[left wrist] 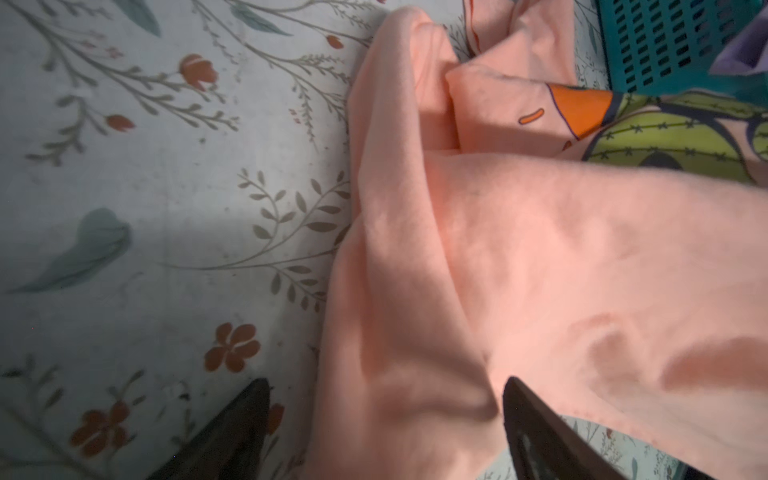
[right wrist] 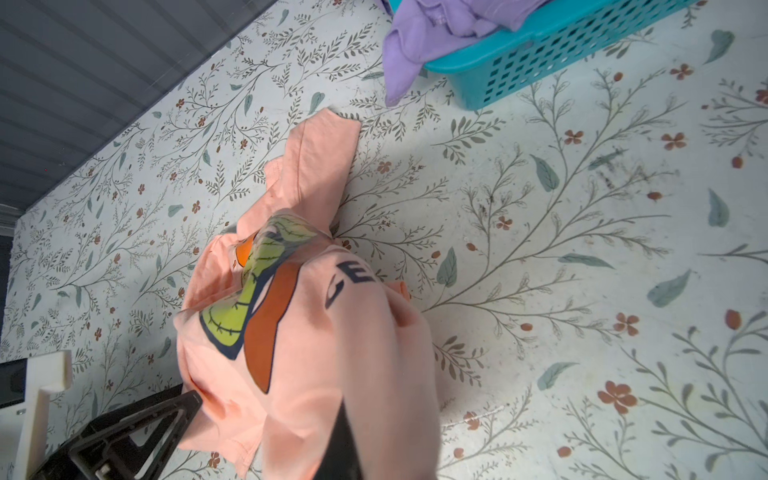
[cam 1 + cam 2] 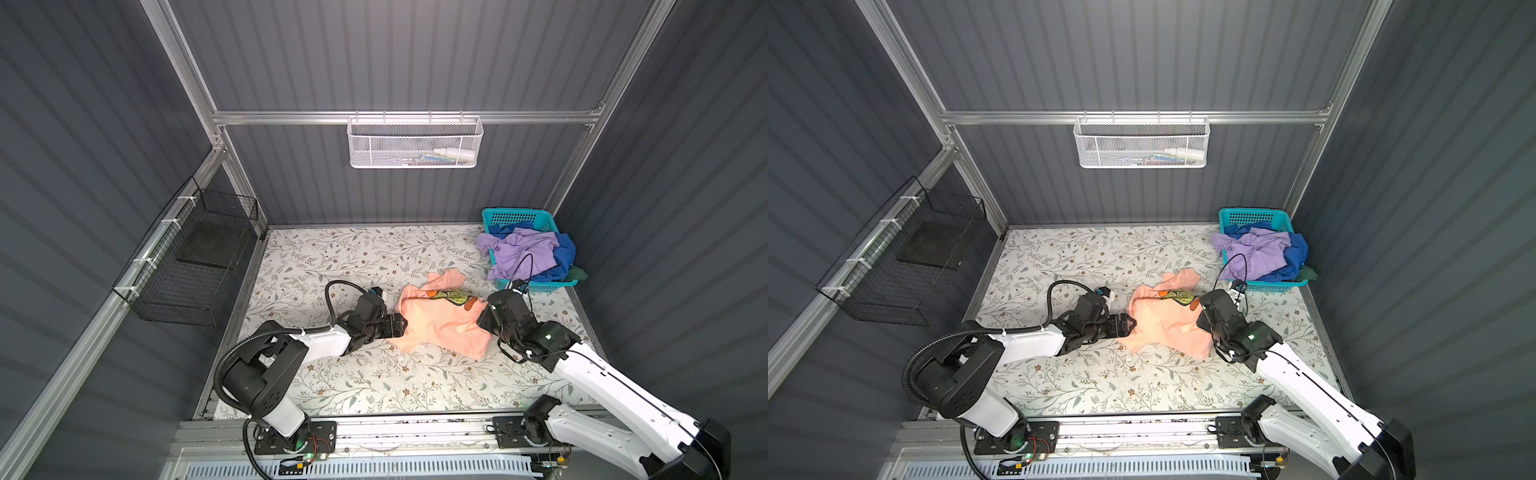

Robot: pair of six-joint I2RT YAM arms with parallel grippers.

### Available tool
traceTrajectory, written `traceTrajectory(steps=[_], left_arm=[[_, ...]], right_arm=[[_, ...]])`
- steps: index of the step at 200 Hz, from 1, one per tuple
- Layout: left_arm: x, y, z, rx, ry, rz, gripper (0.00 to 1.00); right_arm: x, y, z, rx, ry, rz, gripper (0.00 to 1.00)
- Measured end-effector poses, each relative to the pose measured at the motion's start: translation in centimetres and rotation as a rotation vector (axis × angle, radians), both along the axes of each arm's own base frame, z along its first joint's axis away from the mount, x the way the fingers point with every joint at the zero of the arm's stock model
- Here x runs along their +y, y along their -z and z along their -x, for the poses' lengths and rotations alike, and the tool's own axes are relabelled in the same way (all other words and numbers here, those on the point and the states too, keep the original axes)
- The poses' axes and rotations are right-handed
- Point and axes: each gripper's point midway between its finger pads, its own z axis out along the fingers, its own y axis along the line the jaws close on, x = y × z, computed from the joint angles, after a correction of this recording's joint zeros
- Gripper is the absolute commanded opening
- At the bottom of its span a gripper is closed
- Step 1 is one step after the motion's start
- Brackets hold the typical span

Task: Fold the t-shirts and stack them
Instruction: 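Grasp the peach t-shirt edge with the left gripper near the right gripper, then lift the peach t-shirt with both grippers and spread it apart in the air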

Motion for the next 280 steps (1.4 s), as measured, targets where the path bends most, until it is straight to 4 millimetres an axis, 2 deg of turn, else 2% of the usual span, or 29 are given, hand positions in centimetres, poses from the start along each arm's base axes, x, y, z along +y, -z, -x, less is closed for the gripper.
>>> traceTrajectory(steps=[15,46,64,83,98,118,141,160,173,192,211,228,245,280], left_arm=[[-0.7,0.3,0.0,0.006,0.008,0.019,0.57],[-1.3,1.5,-0.1,0.054,0.022,0.008,0.00],[-1.1,1.6,-0.1,0.073,0.018,-0.024,0.00],[-0.4,0.1,-1.0,0.040,-0.013,-0.074,0.00],[0.5,-2.8,-1.9,-0.031,-0.049,-0.113,0.00],[1.9,-8.7,-3.7,-0.176,-0.115,-0.144,0.00],[4.0,-16.8,-6.8,-0.348,-0.216,-0.142,0.00],[6.8,-22.1,-9.5,-0.452,-0.315,-0.155,0.00],[8.9,-24.7,-11.0,-0.498,-0.381,-0.183,0.00],[11.5,-28.1,-12.3,-0.562,-0.454,-0.235,0.00],[12.2,-31.4,-12.3,-0.622,-0.474,-0.247,0.00],[12.7,-33.4,-11.1,-0.658,-0.474,-0.236,0.00],[13.3,-34.4,-9.2,-0.674,-0.466,-0.224,0.00],[16.0,-35.1,-4.8,-0.678,-0.472,-0.230,0.00]], right_arm=[[-0.1,0.1,0.0,0.001,0.004,0.000,0.00],[-0.1,0.4,0.0,0.008,0.003,0.006,0.00],[0.0,0.8,-0.1,0.019,-0.002,0.017,0.00],[0.1,1.3,-0.2,0.037,-0.015,0.041,0.00],[0.3,1.6,-0.5,0.054,-0.033,0.063,0.00],[1.4,0.7,-1.8,0.070,-0.079,0.083,0.00],[3.9,-2.8,-5.6,0.036,-0.161,0.102,0.00],[6.6,-7.0,-9.5,-0.035,-0.238,0.114,0.00],[8.0,-9.5,-11.8,-0.082,-0.283,0.127,0.00],[9.3,-13.1,-15.4,-0.142,-0.326,0.147,0.00],[9.8,-15.6,-17.4,-0.180,-0.355,0.163,0.00],[9.8,-16.9,-17.3,-0.196,-0.378,0.165,0.00],[9.8,-17.3,-15.7,-0.192,-0.415,0.144,0.00],[10.3,-17.3,-9.4,-0.170,-0.523,0.073,0.00]])
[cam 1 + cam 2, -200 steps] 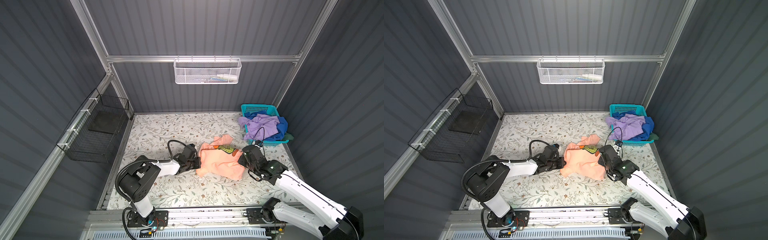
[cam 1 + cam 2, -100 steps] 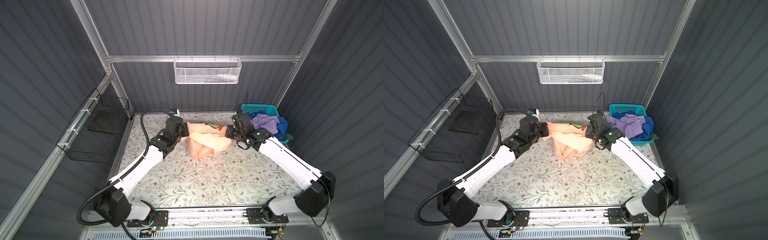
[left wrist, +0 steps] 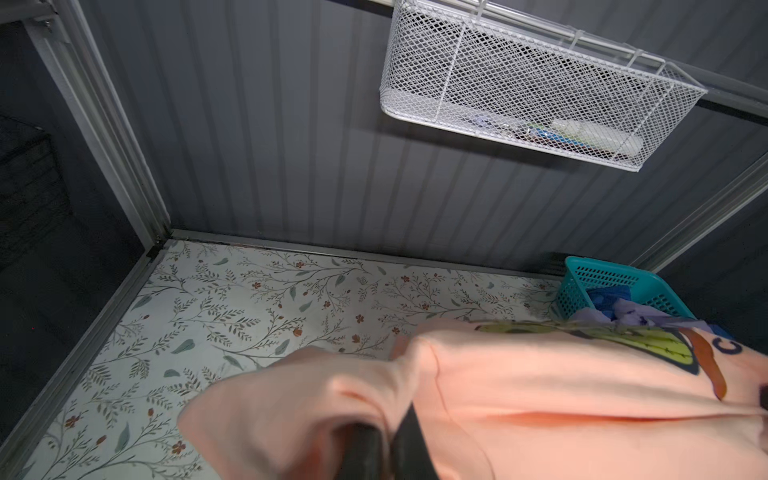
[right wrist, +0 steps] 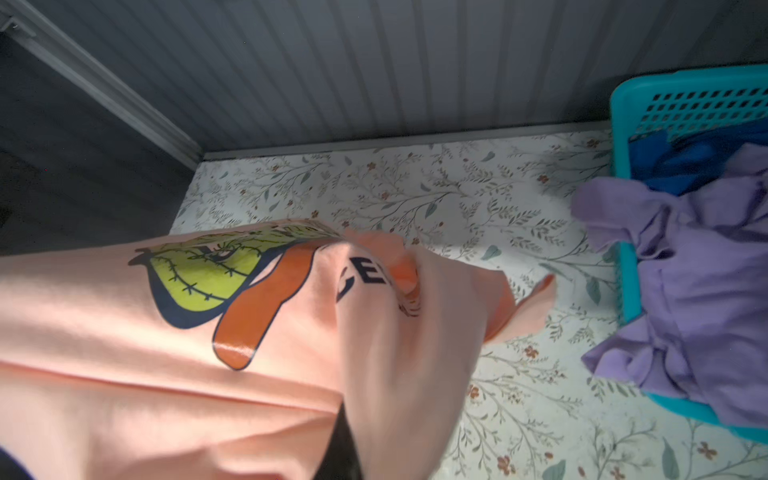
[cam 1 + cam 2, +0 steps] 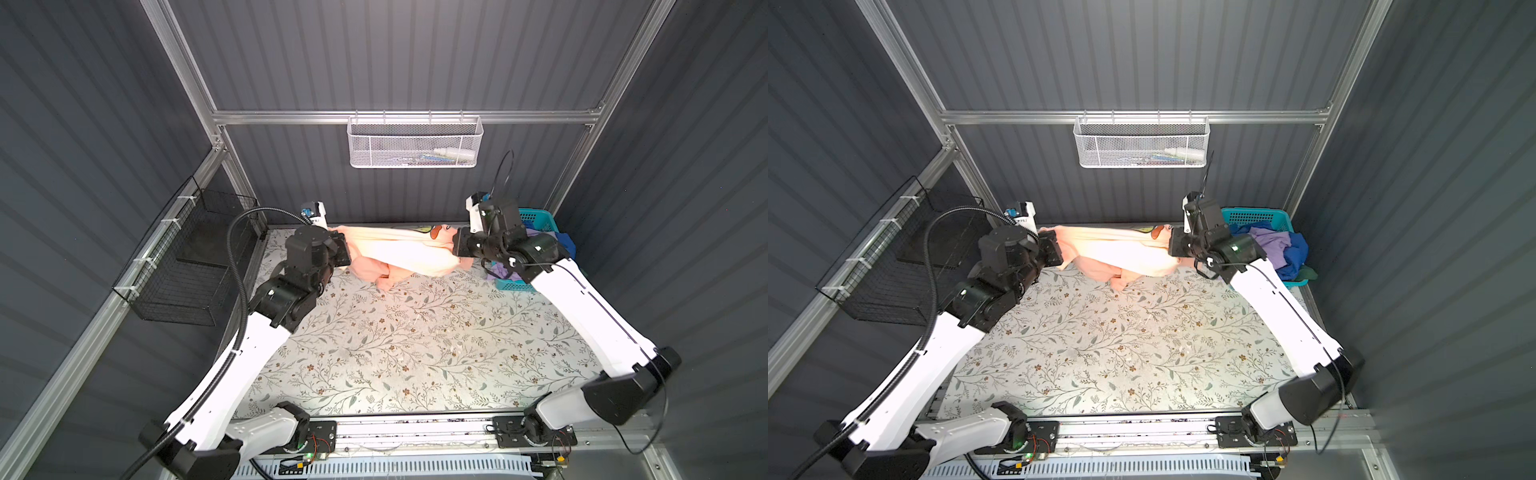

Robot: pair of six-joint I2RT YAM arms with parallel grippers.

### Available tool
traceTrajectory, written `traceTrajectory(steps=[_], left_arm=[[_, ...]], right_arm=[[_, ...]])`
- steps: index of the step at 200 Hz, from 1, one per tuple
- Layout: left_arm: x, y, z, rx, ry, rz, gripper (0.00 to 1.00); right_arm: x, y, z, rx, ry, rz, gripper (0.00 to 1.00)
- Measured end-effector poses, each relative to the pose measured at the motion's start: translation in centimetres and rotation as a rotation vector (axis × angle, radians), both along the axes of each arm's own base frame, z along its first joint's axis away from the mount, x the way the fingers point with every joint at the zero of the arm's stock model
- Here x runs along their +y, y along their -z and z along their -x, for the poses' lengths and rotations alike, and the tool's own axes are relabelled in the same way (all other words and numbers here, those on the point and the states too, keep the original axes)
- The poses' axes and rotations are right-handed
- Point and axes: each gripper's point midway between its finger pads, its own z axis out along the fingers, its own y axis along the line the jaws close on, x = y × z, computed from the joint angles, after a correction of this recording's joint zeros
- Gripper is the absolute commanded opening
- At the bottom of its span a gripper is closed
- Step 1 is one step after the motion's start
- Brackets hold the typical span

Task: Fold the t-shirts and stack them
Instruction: 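Lift the peach t-shirt with both grippers and spread it apart in the air, then lower the peach t-shirt onto the table and open both grippers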

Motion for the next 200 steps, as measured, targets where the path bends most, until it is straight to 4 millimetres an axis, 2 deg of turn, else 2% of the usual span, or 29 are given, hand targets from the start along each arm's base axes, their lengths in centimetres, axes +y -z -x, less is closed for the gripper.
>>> traceTrajectory(steps=[21,42,75,89,100,119,132,144,159,181,200], left_arm=[[1.5,-1.5,2.1,-0.025,-0.012,-0.006,0.00],[2.4,-5.2,3.8,-0.080,-0.006,-0.003,0.00],[3.0,-12.6,6.4,-0.211,0.043,0.059,0.00],[2.9,-14.5,7.3,-0.243,0.070,0.082,0.00],[2.6,-14.8,7.4,-0.244,0.089,0.086,0.00],[1.8,-13.7,6.6,-0.203,0.108,0.068,0.00],[0.9,-12.1,5.3,-0.160,0.115,0.048,0.00],[0.0,-9.8,3.7,-0.100,0.116,0.022,0.00],[-1.2,-6.5,1.5,-0.025,0.111,-0.011,0.00],[-2.7,0.4,-2.2,0.116,0.082,-0.092,0.00],[-3.9,5.1,-5.4,0.205,0.053,-0.158,0.00]], right_arm=[[0.8,-1.2,3.6,0.007,-0.069,-0.031,0.00],[1.0,-4.0,6.2,-0.029,-0.108,-0.041,0.00],[1.1,-10.4,8.7,-0.151,-0.140,-0.077,0.00],[0.7,-12.0,9.5,-0.188,-0.144,-0.091,0.00],[0.2,-12.4,9.7,-0.203,-0.135,-0.085,0.00],[-0.4,-11.6,9.2,-0.205,-0.097,-0.038,0.00],[-0.6,-9.9,8.3,-0.183,-0.067,0.016,0.00],[-0.3,-7.6,7.1,-0.145,-0.049,0.073,0.00],[0.3,-4.1,5.3,-0.081,-0.033,0.138,0.00],[1.0,2.4,2.3,0.049,-0.023,0.200,0.00],[1.0,7.6,-0.1,0.165,-0.008,0.224,0.00]])
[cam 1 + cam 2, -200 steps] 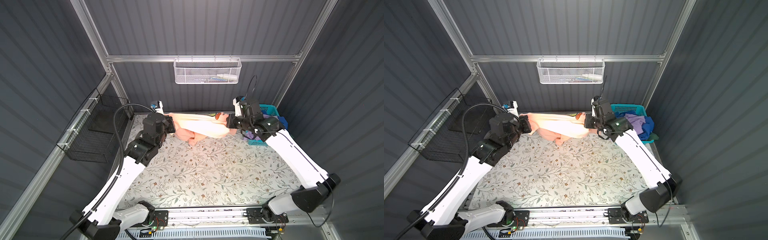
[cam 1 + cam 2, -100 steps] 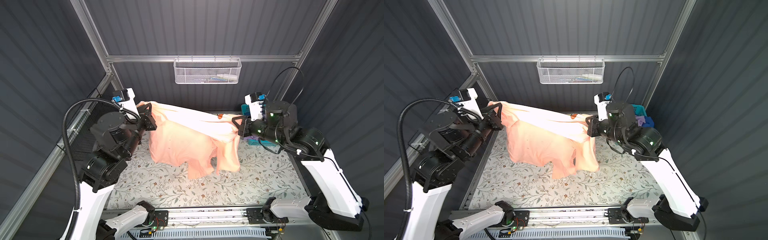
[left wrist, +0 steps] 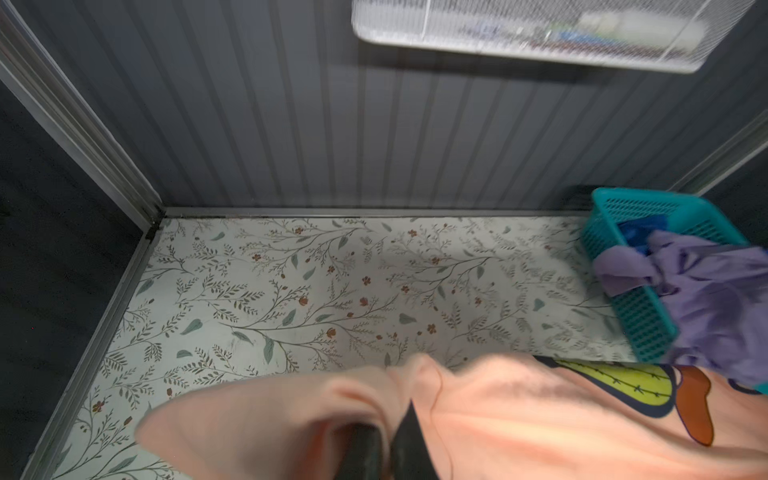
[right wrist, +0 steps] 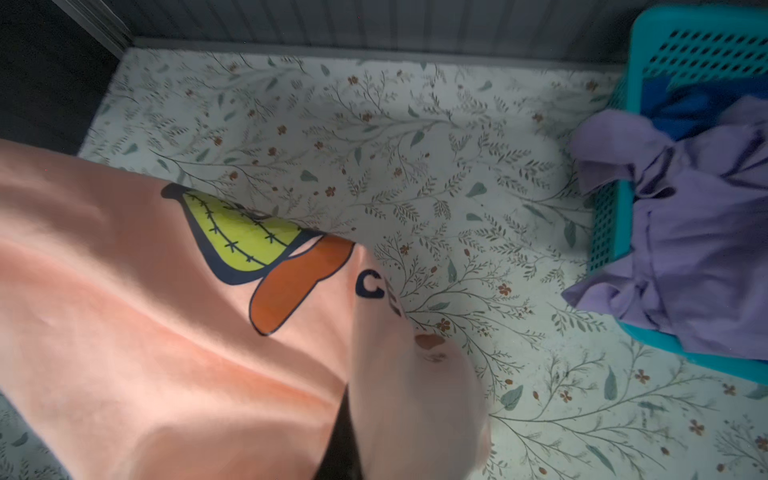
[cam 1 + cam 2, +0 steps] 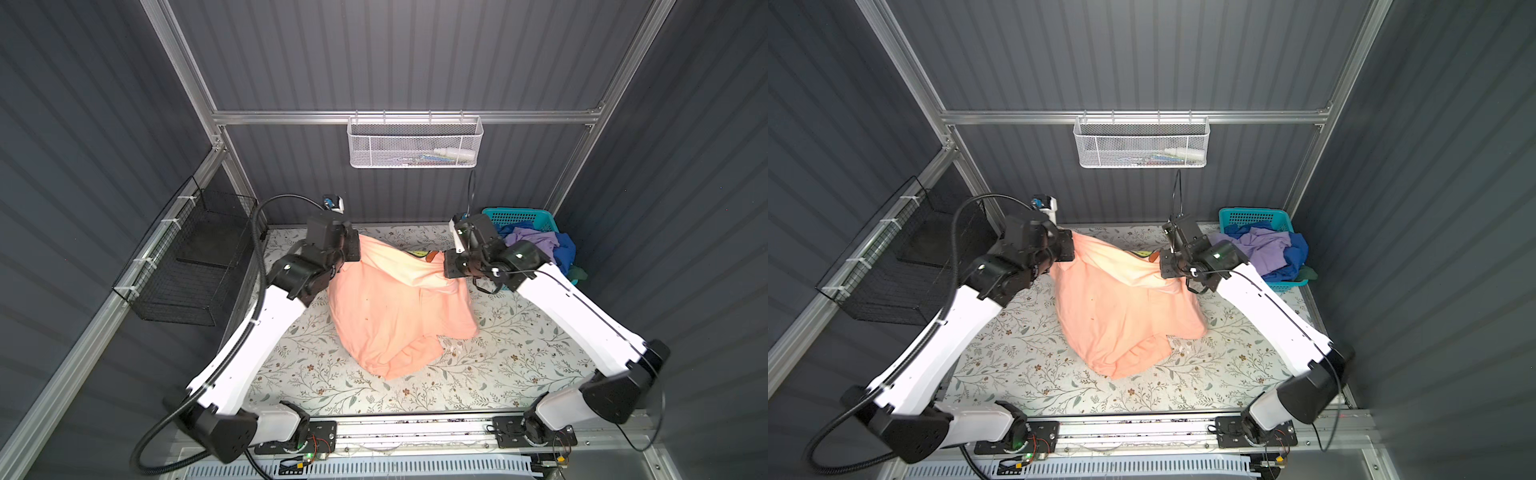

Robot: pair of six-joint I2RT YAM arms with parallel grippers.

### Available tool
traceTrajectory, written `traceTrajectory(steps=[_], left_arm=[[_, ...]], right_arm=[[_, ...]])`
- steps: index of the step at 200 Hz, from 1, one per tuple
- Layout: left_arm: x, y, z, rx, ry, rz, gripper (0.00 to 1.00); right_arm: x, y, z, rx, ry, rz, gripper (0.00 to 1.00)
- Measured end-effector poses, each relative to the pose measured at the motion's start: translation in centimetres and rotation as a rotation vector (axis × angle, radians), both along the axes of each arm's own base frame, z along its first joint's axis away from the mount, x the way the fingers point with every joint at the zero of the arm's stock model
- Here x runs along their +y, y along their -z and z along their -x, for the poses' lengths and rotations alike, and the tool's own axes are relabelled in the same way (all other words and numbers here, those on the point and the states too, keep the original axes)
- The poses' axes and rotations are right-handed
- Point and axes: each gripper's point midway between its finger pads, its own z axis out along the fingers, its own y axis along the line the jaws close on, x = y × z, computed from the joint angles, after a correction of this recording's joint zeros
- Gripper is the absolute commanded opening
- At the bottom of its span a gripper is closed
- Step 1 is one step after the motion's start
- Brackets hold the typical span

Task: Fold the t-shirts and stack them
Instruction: 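Lower the peach t-shirt onto the table and open both grippers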

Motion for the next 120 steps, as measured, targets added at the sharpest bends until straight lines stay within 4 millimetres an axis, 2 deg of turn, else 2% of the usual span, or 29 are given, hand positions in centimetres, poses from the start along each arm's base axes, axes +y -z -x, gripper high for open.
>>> traceTrajectory(steps=[11,30,32,35,42,46,49,53,66,75,83,98,120], left_arm=[[-0.8,2.4,-2.1,0.036,-0.012,-0.033,0.00],[-3.0,6.2,-6.3,0.095,-0.004,-0.091,0.00],[-3.3,6.5,-6.8,0.098,-0.002,-0.094,0.00],[-3.7,7.0,-7.5,0.104,0.004,-0.103,0.12],[-4.8,7.7,-9.1,0.109,0.019,-0.120,0.59],[-5.4,7.9,-10.0,0.108,0.024,-0.120,0.81],[-5.8,8.1,-10.7,0.109,0.032,-0.130,0.92],[-6.3,8.1,-11.6,0.106,0.035,-0.133,0.98],[-7.6,8.1,-13.7,0.092,0.047,-0.140,1.00],[-7.9,8.0,-14.3,0.084,0.051,-0.145,1.00],[-7.8,8.2,-14.2,0.090,0.052,-0.155,1.00],[-6.8,8.4,-12.8,0.092,0.046,-0.164,1.00],[-3.8,9.1,-8.3,0.116,0.023,-0.185,1.00]], right_arm=[[-0.2,2.8,-1.6,0.064,0.019,0.003,0.00],[-1.0,6.3,-3.7,0.144,0.059,0.007,0.00],[-1.1,6.7,-4.0,0.152,0.065,0.008,0.03],[-1.3,7.2,-4.2,0.163,0.071,0.008,0.10],[-1.7,8.1,-4.7,0.186,0.087,0.004,0.29],[-1.9,8.6,-4.9,0.198,0.096,0.003,0.39],[-2.1,8.9,-5.1,0.209,0.104,-0.001,0.44],[-2.4,9.2,-5.3,0.215,0.111,-0.001,0.50],[-3.2,9.8,-5.6,0.237,0.136,-0.014,0.71],[-3.7,9.9,-5.7,0.236,0.153,-0.024,0.79],[-4.1,9.7,-5.5,0.230,0.164,-0.032,0.81],[-4.8,9.3,-4.5,0.221,0.177,-0.038,0.81],[-5.4,8.6,-2.6,0.210,0.189,-0.052,0.80]])
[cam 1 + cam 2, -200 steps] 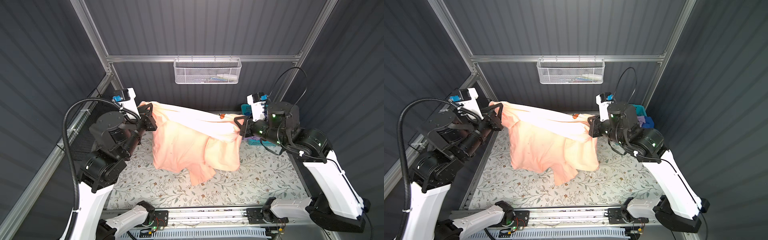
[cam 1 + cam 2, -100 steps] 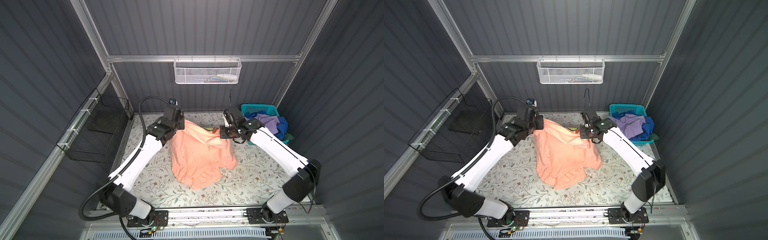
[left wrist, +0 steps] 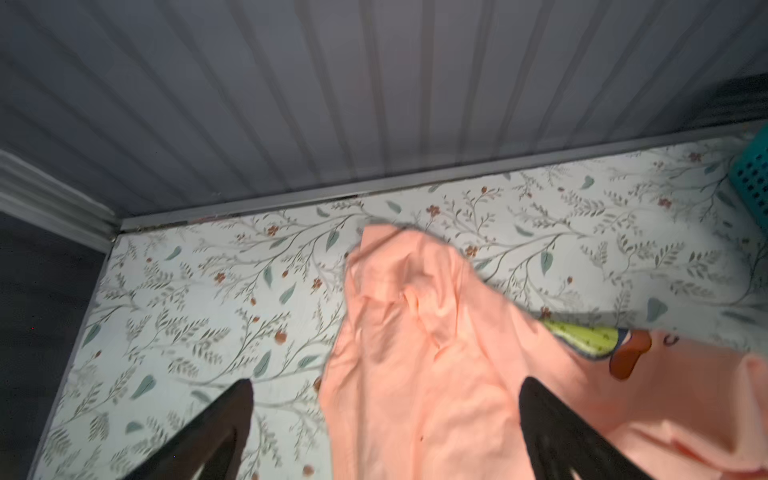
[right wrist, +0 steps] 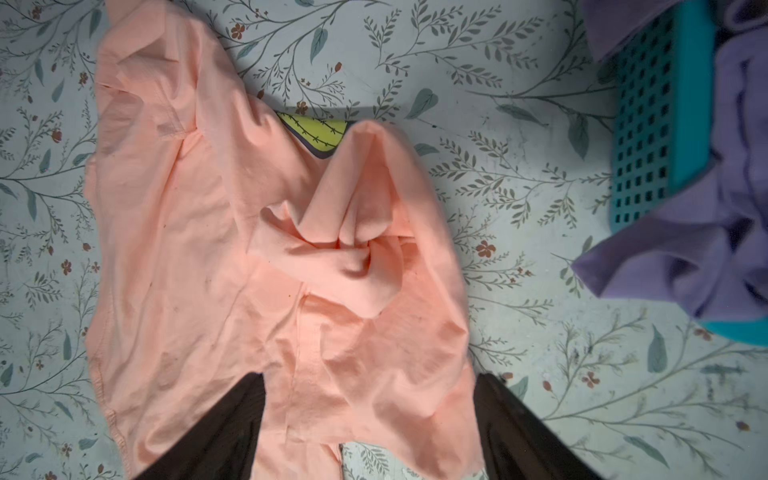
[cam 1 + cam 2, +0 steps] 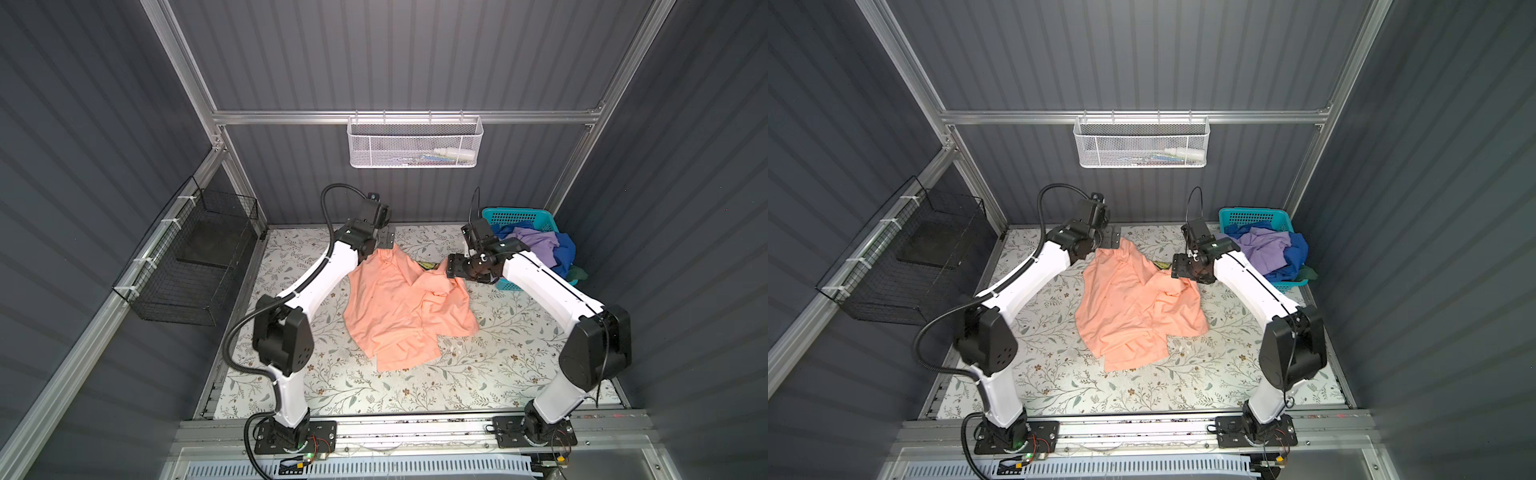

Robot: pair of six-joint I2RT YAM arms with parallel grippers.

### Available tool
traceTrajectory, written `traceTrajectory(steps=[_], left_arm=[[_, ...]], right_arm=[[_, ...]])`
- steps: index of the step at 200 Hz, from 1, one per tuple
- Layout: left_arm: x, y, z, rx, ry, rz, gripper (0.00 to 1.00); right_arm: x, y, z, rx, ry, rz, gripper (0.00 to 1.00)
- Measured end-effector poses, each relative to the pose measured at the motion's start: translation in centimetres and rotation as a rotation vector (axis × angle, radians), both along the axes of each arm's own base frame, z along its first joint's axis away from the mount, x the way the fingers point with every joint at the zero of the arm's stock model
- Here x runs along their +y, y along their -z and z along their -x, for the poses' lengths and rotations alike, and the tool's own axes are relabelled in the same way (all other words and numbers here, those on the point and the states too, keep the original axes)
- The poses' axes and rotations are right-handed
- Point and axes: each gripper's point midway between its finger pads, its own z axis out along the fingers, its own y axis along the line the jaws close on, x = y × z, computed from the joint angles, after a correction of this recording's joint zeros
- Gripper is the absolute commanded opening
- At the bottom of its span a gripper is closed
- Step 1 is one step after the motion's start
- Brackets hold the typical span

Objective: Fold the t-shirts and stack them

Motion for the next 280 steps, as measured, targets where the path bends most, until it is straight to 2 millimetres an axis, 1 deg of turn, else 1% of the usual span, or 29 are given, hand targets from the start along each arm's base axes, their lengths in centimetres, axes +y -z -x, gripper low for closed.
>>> traceTrajectory(steps=[15,23,37,48,57,70,83,94,100,112,125,140,153,183,197,218,228,247,261,280], left_arm=[[1.9,0.0,3.0,-0.004,-0.019,0.011,1.00],[2.9,0.3,4.7,-0.006,-0.031,0.026,1.00],[4.4,1.6,7.3,0.011,-0.052,0.048,1.00],[5.2,3.3,9.0,0.037,-0.066,0.066,1.00],[5.7,5.3,10.3,0.075,-0.077,0.074,1.00],[6.3,8.3,11.9,0.136,-0.087,0.077,0.99],[6.8,11.3,13.4,0.203,-0.098,0.070,0.98],[7.1,13.2,14.3,0.247,-0.105,0.066,0.97],[7.1,13.8,14.6,0.267,-0.105,0.066,0.97],[6.9,14.4,14.7,0.284,-0.106,0.076,0.95],[6.6,14.8,14.4,0.287,-0.109,0.087,0.95],[6.5,15.5,14.0,0.295,-0.120,0.095,0.92],[6.4,16.3,13.7,0.311,-0.124,0.099,0.89],[6.1,18.2,13.4,0.351,-0.134,0.095,0.83],[6.1,18.9,13.2,0.365,-0.141,0.099,0.80],[5.9,19.4,12.9,0.375,-0.146,0.113,0.78],[5.9,19.6,12.7,0.377,-0.153,0.120,0.77],[5.8,20.0,12.2,0.379,-0.159,0.132,0.74],[5.8,20.2,11.9,0.379,-0.166,0.143,0.71],[5.8,20.8,11.6,0.390,-0.175,0.160,0.68]], right_arm=[[-0.1,0.0,1.6,-0.004,-0.002,-0.002,0.79],[0.1,0.2,2.8,-0.002,-0.009,0.005,0.79],[1.4,1.1,5.1,0.014,-0.049,0.004,0.78],[3.0,2.3,7.0,0.042,-0.092,-0.010,0.77],[4.4,3.5,8.5,0.071,-0.130,-0.028,0.76],[6.0,5.4,10.3,0.122,-0.165,-0.045,0.74],[7.2,7.4,11.4,0.177,-0.183,-0.048,0.73],[8.1,9.0,11.9,0.221,-0.191,-0.046,0.71],[8.5,9.8,12.0,0.237,-0.192,-0.046,0.70],[9.2,11.3,12.1,0.272,-0.196,-0.044,0.70],[9.4,12.8,12.2,0.302,-0.191,-0.033,0.68],[9.5,13.9,12.1,0.324,-0.180,-0.021,0.62],[9.4,14.3,12.0,0.330,-0.173,-0.009,0.58],[9.5,14.5,11.4,0.318,-0.167,0.006,0.51],[9.5,14.4,11.2,0.308,-0.164,0.012,0.51],[9.5,14.1,10.7,0.292,-0.161,0.019,0.50],[9.5,14.0,10.5,0.284,-0.161,0.025,0.47],[9.7,13.8,9.8,0.268,-0.166,0.039,0.36],[9.7,13.9,9.4,0.261,-0.165,0.051,0.34],[9.6,14.1,9.4,0.263,-0.165,0.064,0.31]])
